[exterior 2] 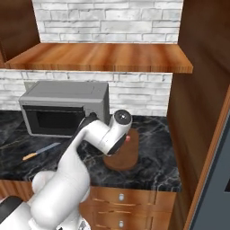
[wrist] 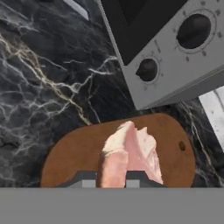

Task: Retrieve the steak from the fridge and place it on the cutting board.

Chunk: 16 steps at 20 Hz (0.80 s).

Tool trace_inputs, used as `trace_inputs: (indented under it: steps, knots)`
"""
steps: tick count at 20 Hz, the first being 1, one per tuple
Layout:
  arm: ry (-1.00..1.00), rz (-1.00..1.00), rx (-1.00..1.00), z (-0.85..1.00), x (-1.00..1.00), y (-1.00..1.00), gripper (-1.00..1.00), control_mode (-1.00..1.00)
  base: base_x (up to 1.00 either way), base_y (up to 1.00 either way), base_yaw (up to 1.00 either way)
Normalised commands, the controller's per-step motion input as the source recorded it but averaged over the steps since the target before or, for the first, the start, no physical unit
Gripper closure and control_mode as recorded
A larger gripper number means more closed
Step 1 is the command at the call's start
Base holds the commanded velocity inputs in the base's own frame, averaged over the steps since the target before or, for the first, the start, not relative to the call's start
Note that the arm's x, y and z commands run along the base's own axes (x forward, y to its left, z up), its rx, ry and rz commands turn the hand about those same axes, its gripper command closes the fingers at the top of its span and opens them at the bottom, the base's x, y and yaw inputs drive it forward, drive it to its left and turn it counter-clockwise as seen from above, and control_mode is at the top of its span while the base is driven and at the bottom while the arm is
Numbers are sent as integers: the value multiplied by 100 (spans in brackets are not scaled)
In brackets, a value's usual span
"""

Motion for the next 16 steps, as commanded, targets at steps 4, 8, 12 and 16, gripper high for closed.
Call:
trace_inputs:
  steps: [4,8,12,16]
  knots:
    - [0,0,0,-45,47,0,100,-100,0,0,0]
    - [-9,0,-1,-42,39,-2,100,-100,0,0,0]
    - [-2,0,0,-37,36,-9,100,-100,0,0,0]
    - [0,0,0,-32,38,-15,100,-100,0,0,0]
